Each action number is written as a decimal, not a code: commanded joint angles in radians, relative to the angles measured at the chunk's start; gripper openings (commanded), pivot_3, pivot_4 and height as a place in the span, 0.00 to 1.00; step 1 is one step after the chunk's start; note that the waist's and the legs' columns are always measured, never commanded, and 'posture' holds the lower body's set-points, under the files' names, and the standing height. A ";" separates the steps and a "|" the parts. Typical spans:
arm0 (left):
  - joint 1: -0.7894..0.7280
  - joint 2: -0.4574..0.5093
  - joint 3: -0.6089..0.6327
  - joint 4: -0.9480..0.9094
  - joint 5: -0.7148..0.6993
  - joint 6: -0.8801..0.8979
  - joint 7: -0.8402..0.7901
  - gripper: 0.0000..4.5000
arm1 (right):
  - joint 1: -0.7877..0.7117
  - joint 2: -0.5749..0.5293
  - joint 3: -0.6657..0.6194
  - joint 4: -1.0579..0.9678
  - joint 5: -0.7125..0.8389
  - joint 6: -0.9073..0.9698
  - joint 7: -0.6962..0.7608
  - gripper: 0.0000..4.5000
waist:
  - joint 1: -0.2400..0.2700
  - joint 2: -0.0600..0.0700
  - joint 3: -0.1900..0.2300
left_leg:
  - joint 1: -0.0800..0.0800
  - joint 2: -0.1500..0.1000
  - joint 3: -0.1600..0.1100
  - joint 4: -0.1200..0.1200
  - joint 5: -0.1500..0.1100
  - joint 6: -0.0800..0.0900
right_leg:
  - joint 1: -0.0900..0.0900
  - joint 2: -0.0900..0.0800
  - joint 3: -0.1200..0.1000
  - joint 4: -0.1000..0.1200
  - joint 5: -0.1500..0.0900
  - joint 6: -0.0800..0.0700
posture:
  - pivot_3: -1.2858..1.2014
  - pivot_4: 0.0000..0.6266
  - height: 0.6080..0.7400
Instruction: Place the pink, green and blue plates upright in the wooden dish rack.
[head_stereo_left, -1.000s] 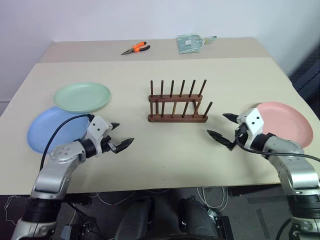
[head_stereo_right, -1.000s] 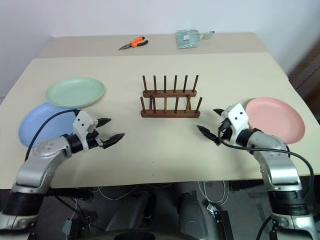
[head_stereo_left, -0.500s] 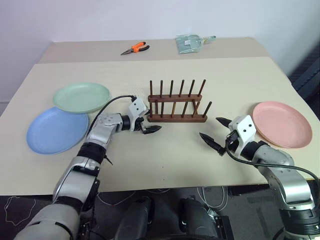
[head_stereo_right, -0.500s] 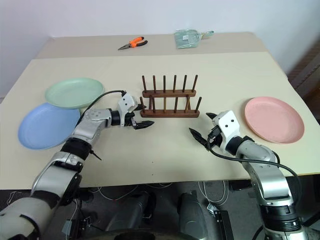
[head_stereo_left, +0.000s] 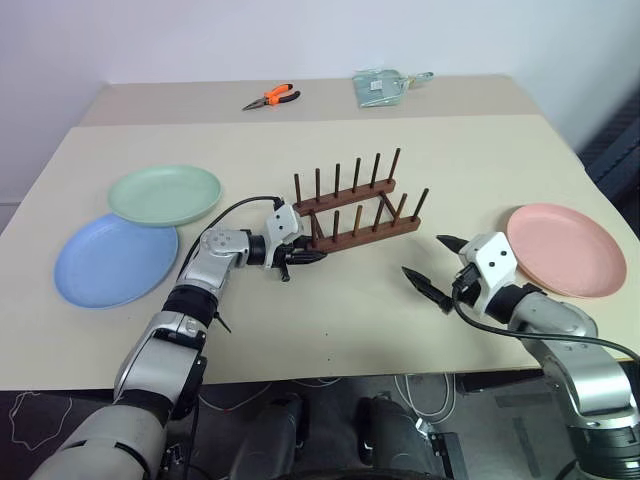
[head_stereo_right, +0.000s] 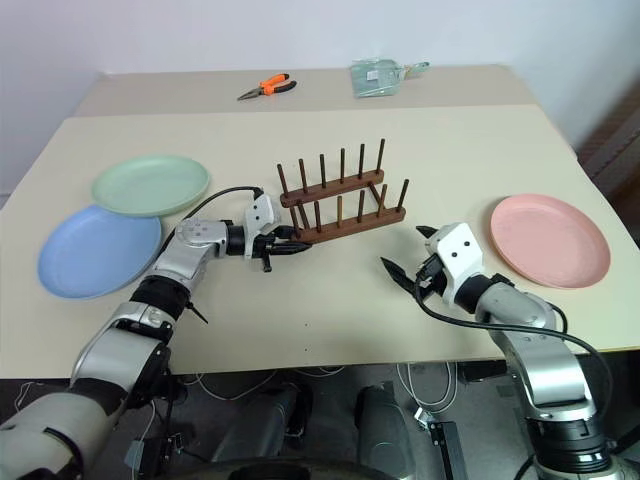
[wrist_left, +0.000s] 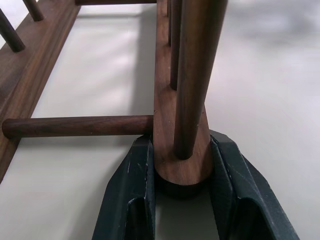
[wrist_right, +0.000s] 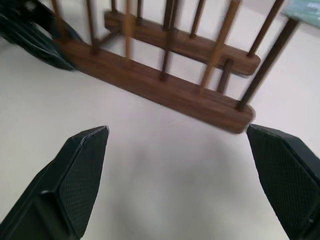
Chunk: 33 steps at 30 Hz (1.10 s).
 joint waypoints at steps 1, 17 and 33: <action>0.064 0.033 -0.040 -0.173 -0.007 0.031 -0.077 0.17 | 0.041 -0.053 -0.076 -0.022 0.000 0.000 0.026 1.00 | 0.000 0.000 0.000 | 0.000 0.000 0.000 0.000 0.000 0.000 | 0.000 0.000 0.000 0.000 0.000 0.000 | 0.52 0.24 1.00; 0.267 0.224 -0.004 -0.463 -0.014 0.261 -0.048 0.81 | 0.175 -0.131 -0.132 -0.007 -0.015 -0.023 0.117 0.88 | -0.008 0.002 -0.001 | 0.001 0.001 0.000 0.000 0.000 0.000 | 0.000 0.001 0.001 0.000 0.000 0.000 | 0.52 0.24 1.00; 0.449 0.108 -0.105 -0.820 -0.026 0.468 0.209 0.01 | 0.051 -0.047 0.125 0.016 -0.137 0.005 0.062 0.00 | 0.002 0.004 -0.002 | 0.001 0.000 -0.001 0.000 -0.001 0.001 | 0.001 0.000 0.002 -0.001 0.000 -0.001 | 0.52 0.24 1.00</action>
